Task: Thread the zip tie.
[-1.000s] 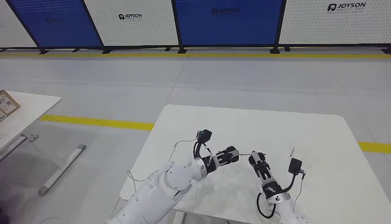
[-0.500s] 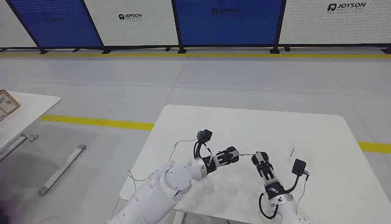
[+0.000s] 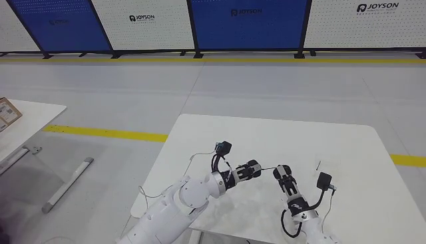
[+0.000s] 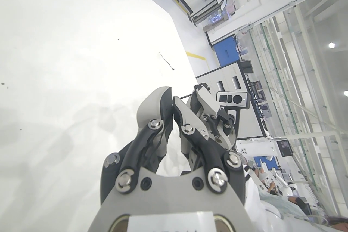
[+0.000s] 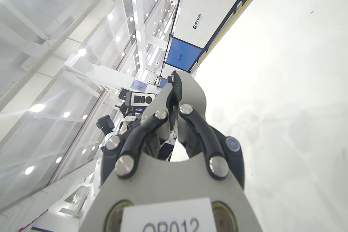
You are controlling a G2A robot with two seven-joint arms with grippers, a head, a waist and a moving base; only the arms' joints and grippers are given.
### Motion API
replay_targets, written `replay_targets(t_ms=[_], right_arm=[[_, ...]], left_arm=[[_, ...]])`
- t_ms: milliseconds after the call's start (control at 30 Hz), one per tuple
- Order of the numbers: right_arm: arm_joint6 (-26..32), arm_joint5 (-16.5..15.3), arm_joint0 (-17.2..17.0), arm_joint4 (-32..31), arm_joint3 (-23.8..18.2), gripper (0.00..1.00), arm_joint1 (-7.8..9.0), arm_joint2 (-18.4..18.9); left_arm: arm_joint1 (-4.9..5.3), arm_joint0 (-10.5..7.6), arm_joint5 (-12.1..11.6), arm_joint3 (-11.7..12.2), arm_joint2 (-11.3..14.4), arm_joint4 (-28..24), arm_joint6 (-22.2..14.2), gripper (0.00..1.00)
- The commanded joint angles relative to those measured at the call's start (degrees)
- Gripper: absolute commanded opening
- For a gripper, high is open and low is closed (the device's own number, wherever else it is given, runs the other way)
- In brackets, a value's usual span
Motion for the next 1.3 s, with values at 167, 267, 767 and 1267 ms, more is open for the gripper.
replay_targets(t_ms=[167,267,767,1267], right_arm=[[0.1,0.3,0.0,-0.4,0.0,0.0,-0.05,0.0],[0.2,-0.3,-0.2,-0.5,-0.2,0.0,-0.05,0.0],[1.4,-0.4,-0.4,-0.2,-0.2,0.0,-0.01,0.3],[1.1,-1.8,-0.3,-0.3,0.1,0.0,-0.16,-0.2]], left_arm=[[0.11,0.39,-1.4,-0.2,-0.6,-1.7,-1.1,0.0],[0.15,0.45,-1.6,-0.2,-0.7,-1.9,-1.4,0.0],[0.11,0.37,-2.4,-0.2,-0.3,-3.0,-3.1,0.0],[0.55,0.6,-4.8,0.1,-1.7,-7.6,-7.3,0.0]])
